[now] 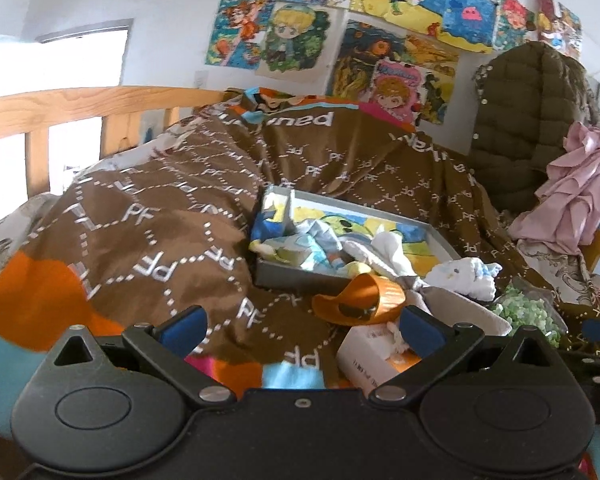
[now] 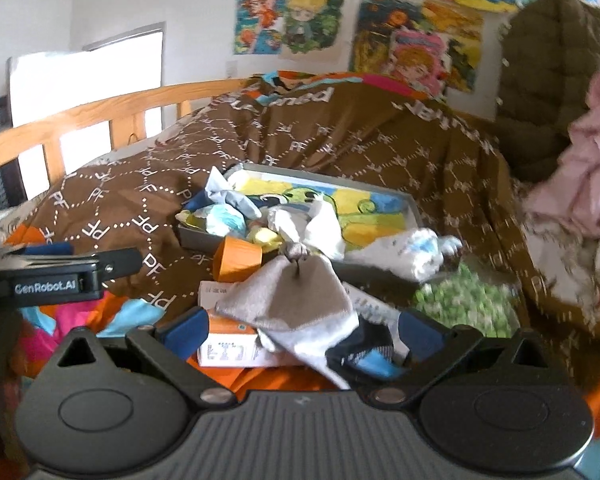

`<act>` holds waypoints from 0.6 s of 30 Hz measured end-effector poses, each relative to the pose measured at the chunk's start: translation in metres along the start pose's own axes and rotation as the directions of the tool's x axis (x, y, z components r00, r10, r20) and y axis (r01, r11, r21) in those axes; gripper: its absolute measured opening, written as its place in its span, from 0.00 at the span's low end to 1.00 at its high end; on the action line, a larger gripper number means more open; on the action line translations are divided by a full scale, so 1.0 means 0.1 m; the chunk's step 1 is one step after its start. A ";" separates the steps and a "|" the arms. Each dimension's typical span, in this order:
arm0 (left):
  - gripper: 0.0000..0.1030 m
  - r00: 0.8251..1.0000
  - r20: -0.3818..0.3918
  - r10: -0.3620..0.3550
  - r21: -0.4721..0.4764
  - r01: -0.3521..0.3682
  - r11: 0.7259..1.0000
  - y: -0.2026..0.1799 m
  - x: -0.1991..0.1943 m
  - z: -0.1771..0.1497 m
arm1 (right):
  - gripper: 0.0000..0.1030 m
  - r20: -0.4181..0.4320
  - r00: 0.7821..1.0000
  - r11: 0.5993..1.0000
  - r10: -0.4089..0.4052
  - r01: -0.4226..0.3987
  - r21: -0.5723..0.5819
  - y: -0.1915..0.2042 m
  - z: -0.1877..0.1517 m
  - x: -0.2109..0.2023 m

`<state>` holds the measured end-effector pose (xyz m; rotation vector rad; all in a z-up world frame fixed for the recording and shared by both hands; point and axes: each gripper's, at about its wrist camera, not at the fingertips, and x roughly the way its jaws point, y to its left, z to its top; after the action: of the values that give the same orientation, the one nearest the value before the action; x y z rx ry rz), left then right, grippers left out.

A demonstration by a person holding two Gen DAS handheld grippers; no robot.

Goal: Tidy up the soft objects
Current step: 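Reach the right tool toward the grey drawstring pouch while the left tool reaches toward the orange item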

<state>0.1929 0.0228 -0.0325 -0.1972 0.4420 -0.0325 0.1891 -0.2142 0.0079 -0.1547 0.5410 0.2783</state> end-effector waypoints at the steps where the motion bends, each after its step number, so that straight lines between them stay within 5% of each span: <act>1: 0.99 1.000 0.003 -0.008 0.009 0.008 1.000 0.00 0.05 0.01 | 1.00 0.010 1.000 1.000 0.007 -0.007 -0.024 0.00 0.02 0.03; 6: 0.99 0.998 -0.018 -0.065 0.010 0.065 0.998 0.03 0.32 0.07 | 1.00 0.031 0.999 0.993 0.017 -0.013 -0.122 -0.01 0.10 0.29; 12: 0.99 0.989 -0.026 -0.147 0.006 0.148 0.989 0.06 0.66 0.11 | 1.00 -0.017 0.999 0.997 0.049 -0.050 -0.062 -0.10 0.12 0.57; 18: 0.99 0.962 -0.035 -0.271 0.051 0.273 0.961 0.04 1.09 0.23 | 1.00 -0.049 0.996 0.996 0.068 -0.071 -0.062 -0.08 0.03 0.68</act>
<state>0.3010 0.0232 -0.0584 -0.2017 0.4383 -0.3180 0.2488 -0.2060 -0.0249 -0.2045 0.5853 0.3608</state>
